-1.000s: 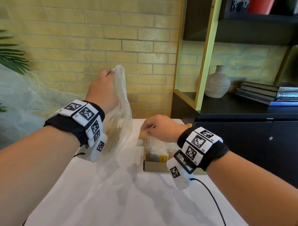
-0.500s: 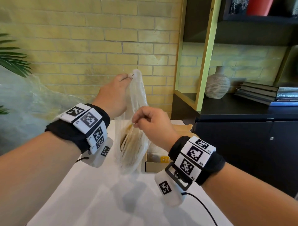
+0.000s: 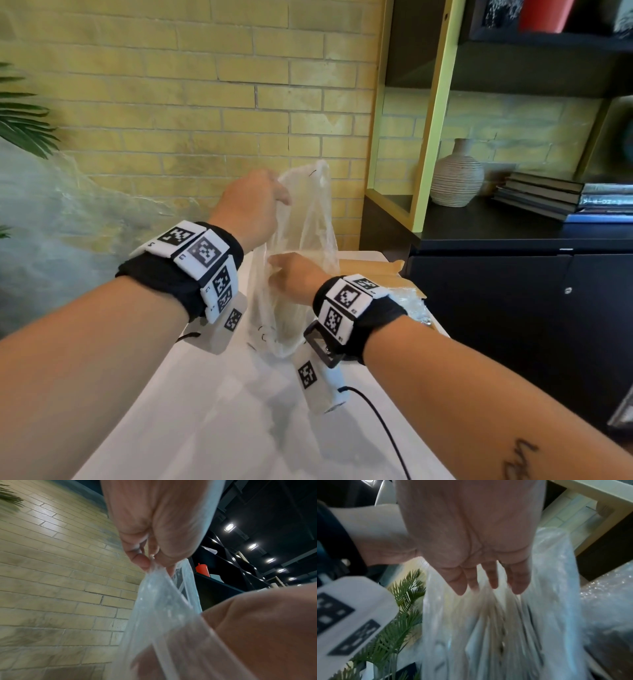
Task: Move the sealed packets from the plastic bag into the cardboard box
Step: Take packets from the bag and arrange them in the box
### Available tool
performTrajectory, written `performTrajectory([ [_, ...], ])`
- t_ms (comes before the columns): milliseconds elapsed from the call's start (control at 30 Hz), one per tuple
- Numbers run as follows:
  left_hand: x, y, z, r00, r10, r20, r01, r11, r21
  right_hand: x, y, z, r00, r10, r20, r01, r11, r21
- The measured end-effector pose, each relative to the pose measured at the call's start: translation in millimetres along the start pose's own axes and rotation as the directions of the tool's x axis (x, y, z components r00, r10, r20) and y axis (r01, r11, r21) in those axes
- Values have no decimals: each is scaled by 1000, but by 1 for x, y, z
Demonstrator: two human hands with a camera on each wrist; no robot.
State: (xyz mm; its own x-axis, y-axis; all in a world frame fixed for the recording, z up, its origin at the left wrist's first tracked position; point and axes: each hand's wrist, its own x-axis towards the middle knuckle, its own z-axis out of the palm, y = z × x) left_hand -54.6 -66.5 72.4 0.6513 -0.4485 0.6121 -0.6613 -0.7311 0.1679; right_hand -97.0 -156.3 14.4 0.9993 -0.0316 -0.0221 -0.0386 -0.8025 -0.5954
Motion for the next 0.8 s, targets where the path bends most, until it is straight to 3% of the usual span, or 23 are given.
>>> performTrajectory([
  [67, 1, -6, 4, 999, -15, -51, 16, 1000, 24, -2, 4, 3, 999, 5, -39, -2, 998, 69],
  [133, -1, -9, 6, 999, -41, -27, 44, 993, 112, -4, 9, 6, 996, -17, -82, 28, 991, 135],
  [233, -8, -14, 15, 980, -159, 117, 137, 975, 173, -7, 15, 1, 988, -59, -140, 83, 981, 175],
  [367, -20, -19, 32, 889, -294, 351, 272, 956, 111, -9, 21, -13, 964, -49, -262, 122, 954, 274],
  [467, -25, -21, 38, 873, -287, 394, 239, 956, 168, -11, 28, -20, 937, -10, -350, 143, 922, 359],
  [633, -27, -27, 40, 857, -285, 429, 198, 951, 236, -18, 39, -33, 921, 51, -387, 146, 874, 463],
  [700, -28, -27, 40, 864, -278, 420, 235, 960, 153, -24, 43, -38, 917, 70, -392, 151, 850, 505],
  [800, -28, -18, 40, 900, -225, 372, 318, 925, -209, -32, 49, -45, 914, 60, -400, 179, 828, 532],
])
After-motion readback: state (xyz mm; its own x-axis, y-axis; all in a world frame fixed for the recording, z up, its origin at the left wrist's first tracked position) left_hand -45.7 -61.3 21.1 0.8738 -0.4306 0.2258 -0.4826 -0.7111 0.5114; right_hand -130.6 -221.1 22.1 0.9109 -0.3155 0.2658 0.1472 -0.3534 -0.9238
